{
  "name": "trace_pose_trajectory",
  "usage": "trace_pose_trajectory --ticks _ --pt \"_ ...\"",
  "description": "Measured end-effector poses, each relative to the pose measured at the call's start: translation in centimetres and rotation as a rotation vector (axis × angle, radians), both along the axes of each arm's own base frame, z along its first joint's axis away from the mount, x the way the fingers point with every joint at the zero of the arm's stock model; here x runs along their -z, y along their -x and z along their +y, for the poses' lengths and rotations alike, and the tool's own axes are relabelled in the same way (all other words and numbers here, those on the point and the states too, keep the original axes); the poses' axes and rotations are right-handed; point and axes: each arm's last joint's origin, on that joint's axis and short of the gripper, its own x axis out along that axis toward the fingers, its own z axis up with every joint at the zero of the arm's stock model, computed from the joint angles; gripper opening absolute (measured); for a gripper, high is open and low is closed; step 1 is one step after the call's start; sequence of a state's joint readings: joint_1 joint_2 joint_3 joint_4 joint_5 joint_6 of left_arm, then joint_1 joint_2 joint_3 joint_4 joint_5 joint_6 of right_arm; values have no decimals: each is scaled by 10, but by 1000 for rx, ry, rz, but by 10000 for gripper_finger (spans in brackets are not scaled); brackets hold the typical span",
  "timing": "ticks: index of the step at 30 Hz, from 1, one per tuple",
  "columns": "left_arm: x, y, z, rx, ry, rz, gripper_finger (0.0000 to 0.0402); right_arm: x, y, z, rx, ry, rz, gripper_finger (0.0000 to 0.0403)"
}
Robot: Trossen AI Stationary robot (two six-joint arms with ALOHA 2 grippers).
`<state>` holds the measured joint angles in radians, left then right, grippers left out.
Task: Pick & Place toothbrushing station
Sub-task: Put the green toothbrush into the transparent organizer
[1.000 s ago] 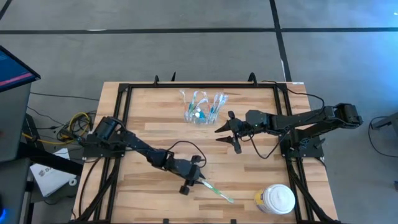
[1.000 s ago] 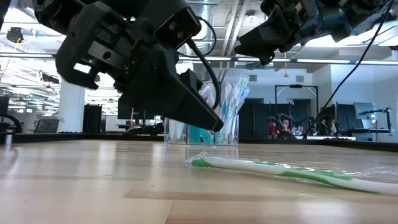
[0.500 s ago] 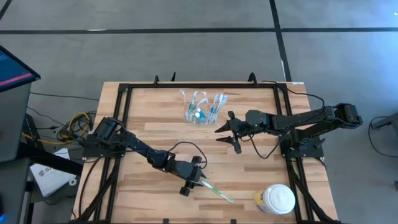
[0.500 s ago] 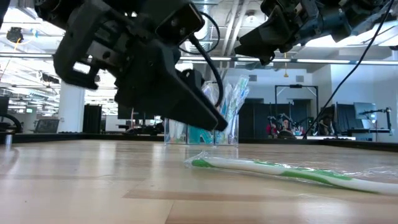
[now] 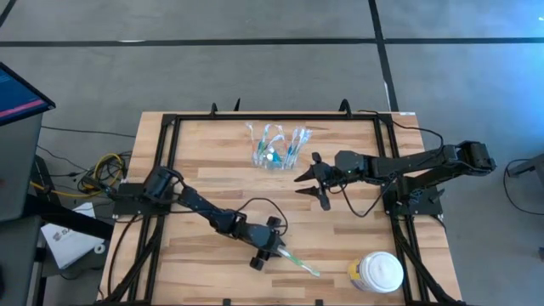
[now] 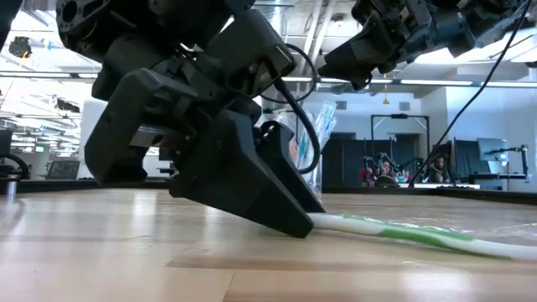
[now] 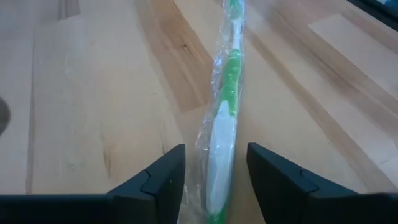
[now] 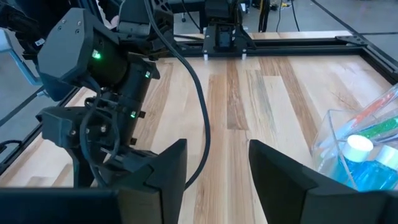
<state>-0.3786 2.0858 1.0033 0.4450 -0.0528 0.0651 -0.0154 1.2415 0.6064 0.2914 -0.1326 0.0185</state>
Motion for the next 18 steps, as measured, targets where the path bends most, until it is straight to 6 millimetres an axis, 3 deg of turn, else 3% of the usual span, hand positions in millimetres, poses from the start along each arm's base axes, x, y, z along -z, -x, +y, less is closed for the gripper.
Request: trace_pose_trajectory --ticks 9,18 --pt "2 3 3 -12 -8 71 121 1 0 0 0 0 8 161" --pt "3 4 3 -11 -13 78 49 1 0 0 0 0 8 162"
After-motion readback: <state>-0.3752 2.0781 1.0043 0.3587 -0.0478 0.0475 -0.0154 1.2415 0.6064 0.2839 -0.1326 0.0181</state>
